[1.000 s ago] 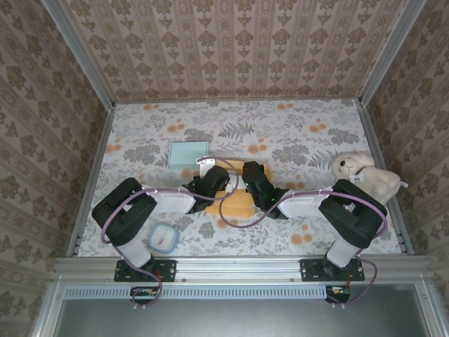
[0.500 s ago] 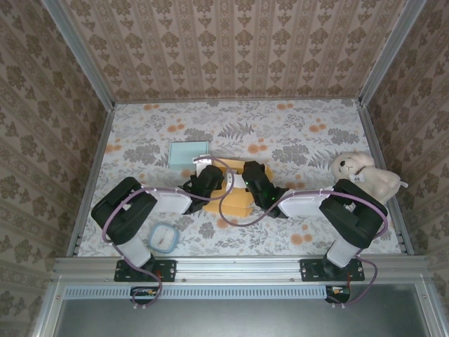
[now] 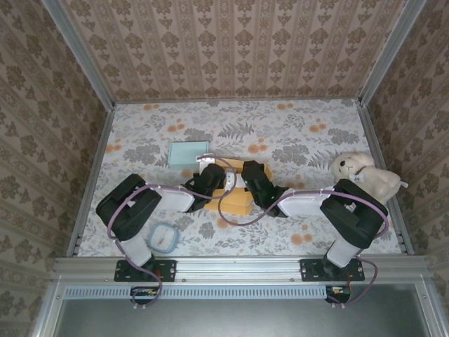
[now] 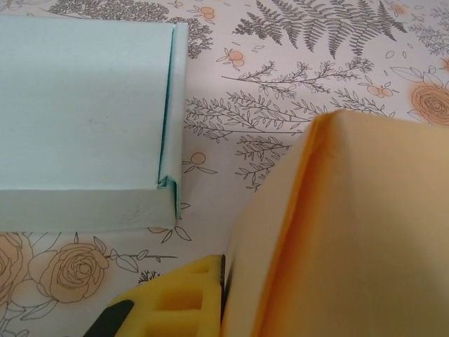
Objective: Fold the paper box
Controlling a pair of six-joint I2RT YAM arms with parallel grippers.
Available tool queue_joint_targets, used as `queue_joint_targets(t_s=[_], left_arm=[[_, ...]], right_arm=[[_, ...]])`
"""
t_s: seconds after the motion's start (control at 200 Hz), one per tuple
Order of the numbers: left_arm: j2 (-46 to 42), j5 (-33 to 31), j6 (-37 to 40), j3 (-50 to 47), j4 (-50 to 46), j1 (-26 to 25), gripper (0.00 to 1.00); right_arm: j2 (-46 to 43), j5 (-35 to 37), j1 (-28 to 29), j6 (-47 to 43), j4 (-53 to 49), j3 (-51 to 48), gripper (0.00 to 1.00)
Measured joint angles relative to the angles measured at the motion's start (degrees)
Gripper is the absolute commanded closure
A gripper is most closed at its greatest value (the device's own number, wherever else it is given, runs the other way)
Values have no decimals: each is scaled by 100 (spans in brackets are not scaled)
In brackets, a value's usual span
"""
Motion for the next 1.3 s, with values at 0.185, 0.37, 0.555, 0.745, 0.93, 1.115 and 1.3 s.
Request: queue_joint_targets(t_s=[0.185, 0.37, 0.555, 0.745, 0.93, 1.115, 1.3], left_arm=[[17, 20, 125, 2, 55, 0, 100], [17, 52, 273, -74, 212, 2, 100], [17, -197, 315, -210, 402, 267, 100], [20, -372, 315, -323, 564, 404, 100], [20, -345, 341, -452, 802, 404, 100], [-20, -162, 446, -688, 1226, 411, 100], [-39, 83, 448, -881, 1580, 402, 100]], right_arm=[[0, 0, 0, 46, 0, 0, 100], [-13, -63, -20, 160, 9, -7, 84], [-365, -175, -87, 446, -219, -210, 71], [-931, -424, -125, 866, -546, -404, 58], [-1836, -671, -127, 1499, -802, -505, 55], [-2953, -710, -133, 3292, -1340, -459, 52], [-3467, -664, -192, 6299, -2258, -15, 50]])
